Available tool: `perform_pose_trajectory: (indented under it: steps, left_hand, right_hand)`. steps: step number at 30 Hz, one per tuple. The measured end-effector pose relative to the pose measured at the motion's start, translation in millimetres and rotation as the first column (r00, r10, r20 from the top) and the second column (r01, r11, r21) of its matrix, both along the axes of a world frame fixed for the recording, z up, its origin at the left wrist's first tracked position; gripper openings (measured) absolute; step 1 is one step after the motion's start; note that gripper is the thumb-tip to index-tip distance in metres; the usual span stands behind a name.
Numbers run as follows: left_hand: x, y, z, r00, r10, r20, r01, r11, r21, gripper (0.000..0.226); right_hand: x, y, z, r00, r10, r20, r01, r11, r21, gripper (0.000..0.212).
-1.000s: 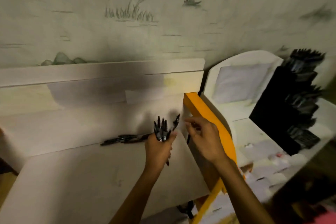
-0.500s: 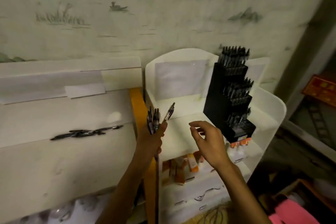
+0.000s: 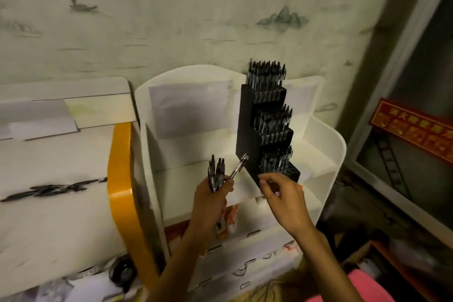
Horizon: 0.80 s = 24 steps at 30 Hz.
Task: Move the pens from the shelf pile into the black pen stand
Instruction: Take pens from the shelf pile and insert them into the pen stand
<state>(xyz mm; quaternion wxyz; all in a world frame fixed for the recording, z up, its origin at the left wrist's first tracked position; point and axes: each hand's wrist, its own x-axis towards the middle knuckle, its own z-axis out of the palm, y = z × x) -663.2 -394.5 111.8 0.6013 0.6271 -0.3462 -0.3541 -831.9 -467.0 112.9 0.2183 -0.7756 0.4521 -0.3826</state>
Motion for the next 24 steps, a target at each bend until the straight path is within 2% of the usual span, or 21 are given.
perform_pose_trajectory:
  steps: [5, 12, 24]
  left_hand:
    - [-21.0, -45.6, -15.4, 0.996, -0.033, -0.081, 0.034, 0.999, 0.011, 0.011]
    - [-36.2, -103.3, -29.6, 0.990, -0.081, -0.115, 0.085, 0.996, 0.030, 0.013]
    - [-57.4, -152.1, -30.3, 0.994, 0.013, -0.104, -0.009, 0.999, 0.042, 0.016]
  right_hand:
    - [-16.4, -49.3, -9.6, 1.000, 0.013, -0.029, -0.012, 0.999, 0.040, 0.020]
    - [-32.5, -116.0, -14.5, 0.996, 0.056, -0.072, -0.051, 0.996, 0.073, 0.021]
    - [-34.2, -184.1, -14.1, 0.970, 0.193, 0.148, -0.220, 0.955, 0.201, 0.016]
